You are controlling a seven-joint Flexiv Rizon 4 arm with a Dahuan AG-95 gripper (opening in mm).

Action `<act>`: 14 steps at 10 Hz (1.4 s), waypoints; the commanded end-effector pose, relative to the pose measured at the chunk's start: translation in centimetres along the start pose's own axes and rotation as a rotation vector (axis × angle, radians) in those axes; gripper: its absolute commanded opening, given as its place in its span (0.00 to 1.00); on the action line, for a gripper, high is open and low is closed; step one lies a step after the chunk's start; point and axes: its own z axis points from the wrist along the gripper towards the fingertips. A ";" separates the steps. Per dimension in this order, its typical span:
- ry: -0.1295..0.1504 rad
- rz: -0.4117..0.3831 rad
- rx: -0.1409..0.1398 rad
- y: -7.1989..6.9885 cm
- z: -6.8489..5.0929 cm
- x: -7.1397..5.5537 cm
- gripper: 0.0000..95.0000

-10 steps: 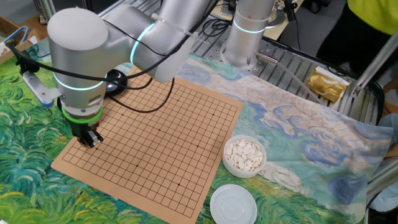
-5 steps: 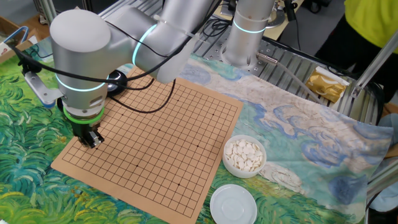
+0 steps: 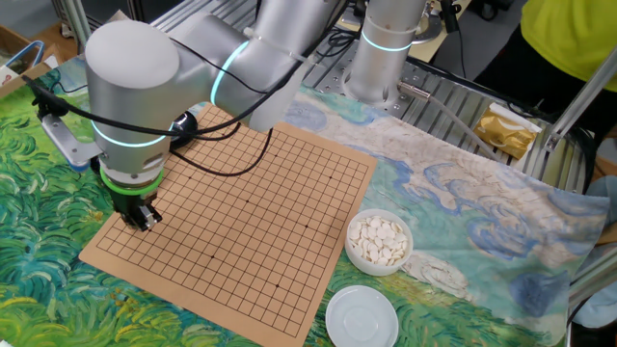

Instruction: Play the first move as black on the 3-4 point in the upper right corner of the Go board

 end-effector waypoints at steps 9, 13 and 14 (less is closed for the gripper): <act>-0.006 0.010 0.012 0.1 0.5 0.2 0.00; -0.014 0.026 0.004 0.2 0.5 0.2 0.00; -0.015 0.035 0.005 0.2 0.5 0.2 0.00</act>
